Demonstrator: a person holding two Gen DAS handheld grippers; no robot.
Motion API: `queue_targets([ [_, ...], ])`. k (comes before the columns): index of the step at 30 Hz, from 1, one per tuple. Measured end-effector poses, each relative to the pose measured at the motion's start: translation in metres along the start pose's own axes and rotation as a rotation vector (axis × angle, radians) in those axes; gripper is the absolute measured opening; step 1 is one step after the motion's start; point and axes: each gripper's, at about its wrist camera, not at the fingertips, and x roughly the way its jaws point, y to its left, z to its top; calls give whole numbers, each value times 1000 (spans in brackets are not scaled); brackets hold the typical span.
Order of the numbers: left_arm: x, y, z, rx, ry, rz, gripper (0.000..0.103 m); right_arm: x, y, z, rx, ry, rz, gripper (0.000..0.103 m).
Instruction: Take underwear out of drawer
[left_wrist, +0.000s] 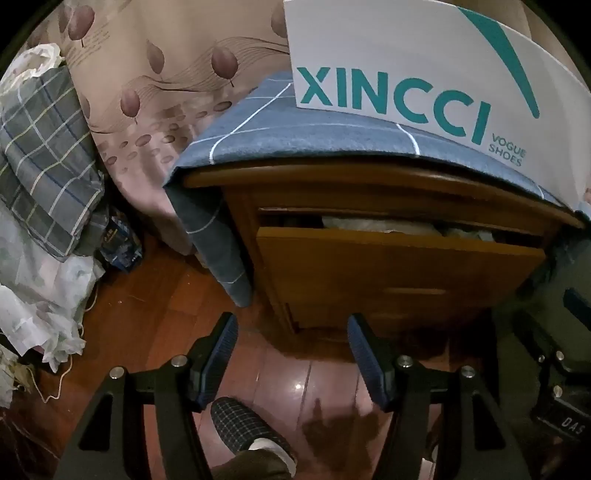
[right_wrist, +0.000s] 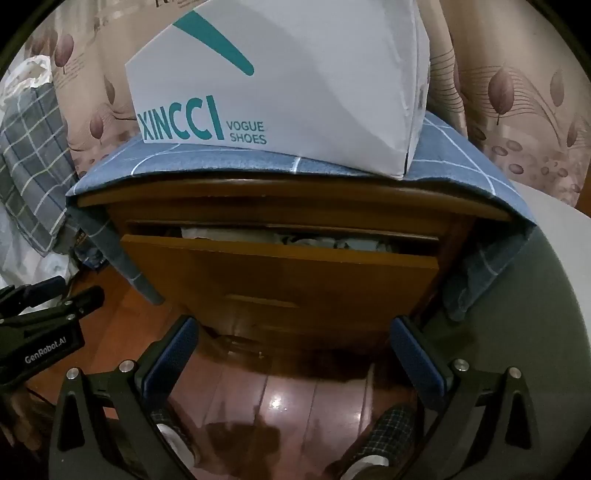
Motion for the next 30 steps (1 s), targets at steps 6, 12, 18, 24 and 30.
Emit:
queue_targets([
  [6, 11, 1, 11, -33, 24, 4, 63, 3, 5, 0, -12, 5, 10, 102],
  [12, 5, 11, 2, -42, 15, -38, 63, 2, -2, 1, -4, 5, 13, 102],
  [18, 6, 12, 3, -64, 23, -47, 63, 2, -1, 1, -2, 11, 25, 102],
  [24, 2, 7, 4, -38, -15, -57, 63, 3, -1, 0, -1, 10, 27, 102],
  [30, -2, -6, 2, 38, -16, -78, 63, 1, 0, -1, 8, 6, 21, 102],
])
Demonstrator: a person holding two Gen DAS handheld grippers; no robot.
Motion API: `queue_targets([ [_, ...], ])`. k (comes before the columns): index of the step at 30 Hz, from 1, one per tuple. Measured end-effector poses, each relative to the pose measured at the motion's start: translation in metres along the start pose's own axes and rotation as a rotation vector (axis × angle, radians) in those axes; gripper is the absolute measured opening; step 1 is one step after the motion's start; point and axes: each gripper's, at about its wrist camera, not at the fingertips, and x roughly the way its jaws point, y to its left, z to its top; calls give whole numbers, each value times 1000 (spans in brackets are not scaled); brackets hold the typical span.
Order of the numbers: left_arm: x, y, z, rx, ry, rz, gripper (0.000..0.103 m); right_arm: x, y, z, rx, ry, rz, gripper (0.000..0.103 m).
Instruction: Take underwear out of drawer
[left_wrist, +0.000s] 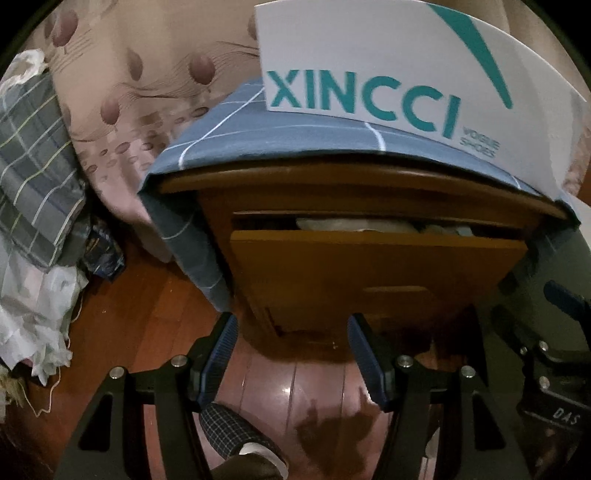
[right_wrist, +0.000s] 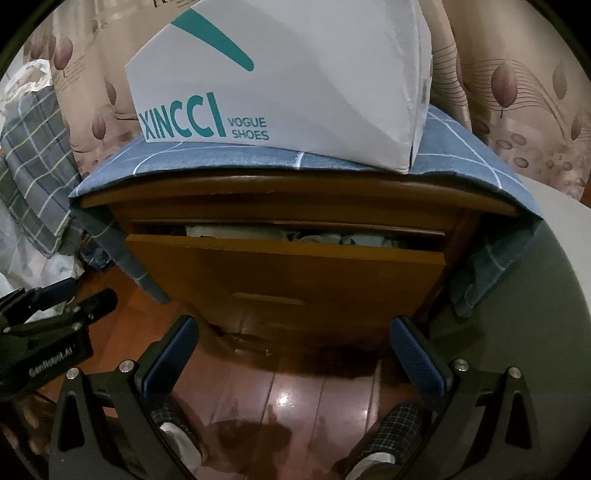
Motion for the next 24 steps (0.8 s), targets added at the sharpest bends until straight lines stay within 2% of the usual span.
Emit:
queue_targets([
  [4, 0, -6, -2, 21, 4, 32, 63, -1, -1, 0, 10, 3, -3, 102],
  [13, 3, 3, -2, -27, 22, 56, 63, 0, -6, 2, 30, 10, -18, 102],
  [24, 7, 6, -3, -47, 48, 59, 64, 5, -9, 3, 44, 40, -33, 102],
])
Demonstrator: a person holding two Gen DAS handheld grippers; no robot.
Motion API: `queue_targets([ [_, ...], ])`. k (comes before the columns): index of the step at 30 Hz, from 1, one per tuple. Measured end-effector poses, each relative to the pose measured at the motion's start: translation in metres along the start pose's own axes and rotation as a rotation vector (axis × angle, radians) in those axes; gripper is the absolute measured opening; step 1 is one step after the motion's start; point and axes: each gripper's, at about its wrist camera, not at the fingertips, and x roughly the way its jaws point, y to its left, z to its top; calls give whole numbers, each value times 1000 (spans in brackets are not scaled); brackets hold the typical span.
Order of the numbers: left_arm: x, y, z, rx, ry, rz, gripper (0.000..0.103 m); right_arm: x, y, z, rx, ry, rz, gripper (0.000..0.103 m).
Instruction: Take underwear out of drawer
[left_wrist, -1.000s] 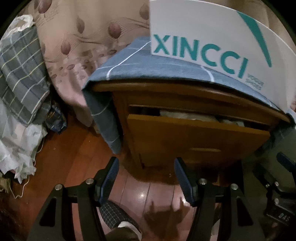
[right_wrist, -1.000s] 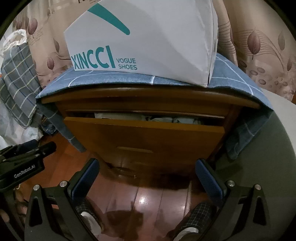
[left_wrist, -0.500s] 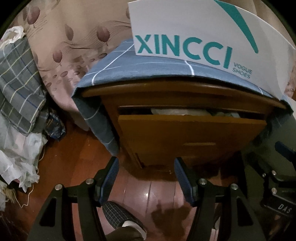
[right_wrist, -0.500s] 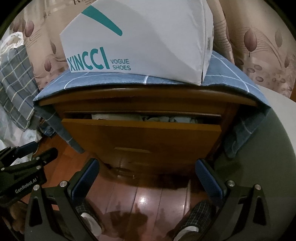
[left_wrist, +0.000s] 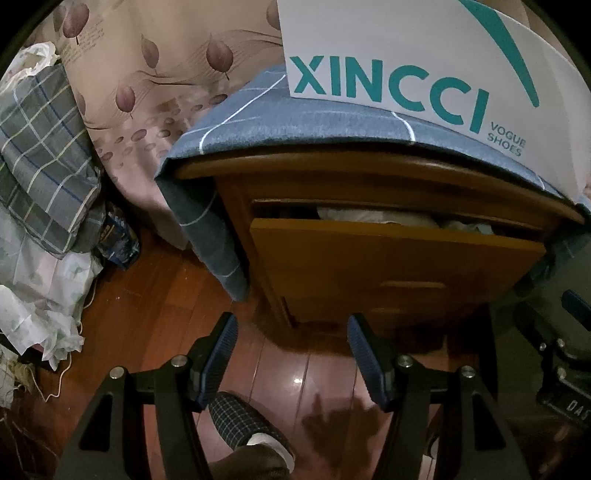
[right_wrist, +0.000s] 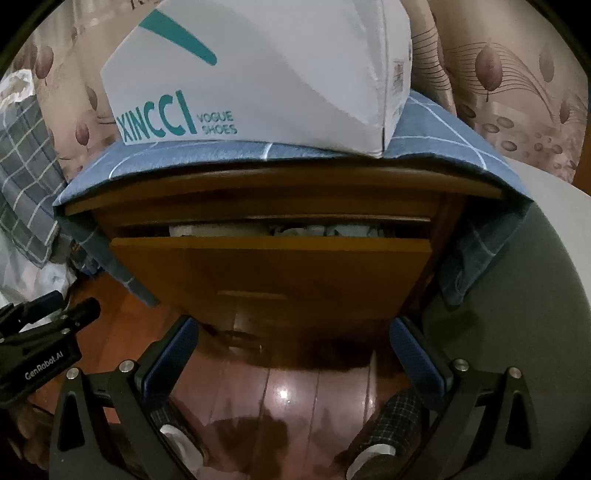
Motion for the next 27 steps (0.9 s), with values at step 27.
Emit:
queue_targets([
  [27, 4, 4, -1, -26, 25, -15, 63, 3, 2, -1, -12, 12, 10, 102],
])
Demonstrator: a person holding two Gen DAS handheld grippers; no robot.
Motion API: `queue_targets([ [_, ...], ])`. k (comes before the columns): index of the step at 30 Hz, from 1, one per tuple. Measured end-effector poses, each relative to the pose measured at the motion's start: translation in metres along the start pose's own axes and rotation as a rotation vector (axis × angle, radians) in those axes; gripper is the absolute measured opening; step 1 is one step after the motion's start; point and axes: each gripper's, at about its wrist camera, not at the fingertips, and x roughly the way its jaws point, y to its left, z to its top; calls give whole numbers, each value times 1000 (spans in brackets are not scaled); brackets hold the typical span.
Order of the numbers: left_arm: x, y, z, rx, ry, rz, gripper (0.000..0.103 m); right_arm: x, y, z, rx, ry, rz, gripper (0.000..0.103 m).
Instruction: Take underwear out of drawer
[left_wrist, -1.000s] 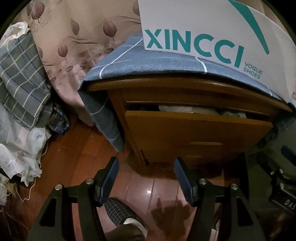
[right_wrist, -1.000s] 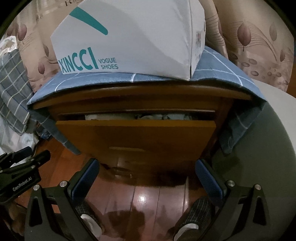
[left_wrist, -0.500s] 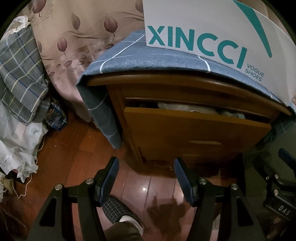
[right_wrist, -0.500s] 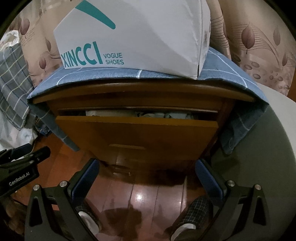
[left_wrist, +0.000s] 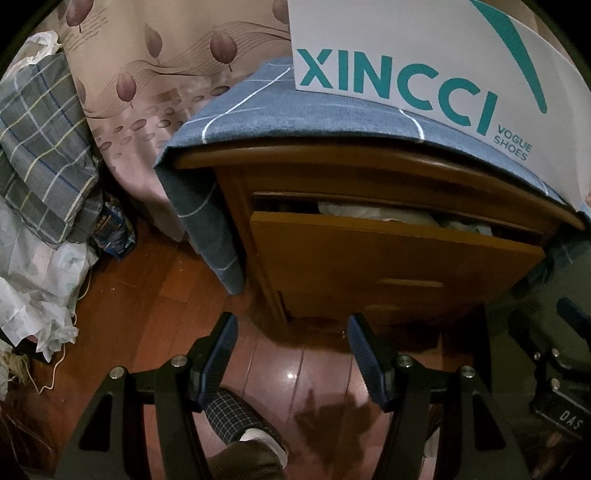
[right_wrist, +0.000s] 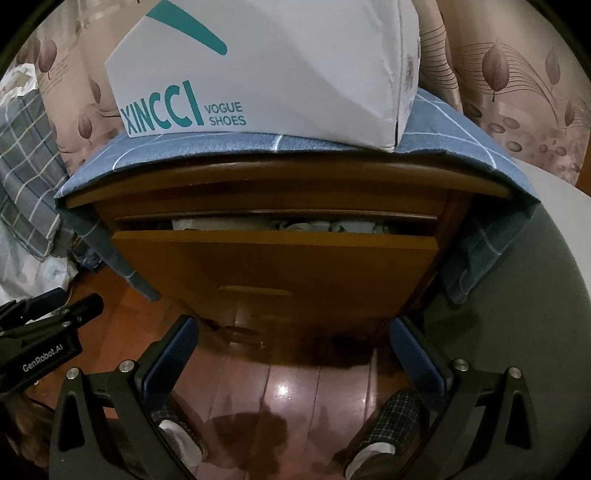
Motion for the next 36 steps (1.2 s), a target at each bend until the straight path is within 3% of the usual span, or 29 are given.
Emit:
queue_targets([
  [20, 9, 6, 1, -32, 47, 10, 63, -1, -5, 1, 32, 18, 51, 102],
  [24, 7, 11, 5, -63, 38, -26, 63, -2, -7, 1, 38, 19, 59, 102],
  [28, 4, 26, 14, -185, 7, -124, 63, -2, -11, 2, 56, 24, 73, 102],
  [36, 56, 63, 11, -639, 92, -371, 63, -6, -27, 3, 109, 23, 97, 102],
])
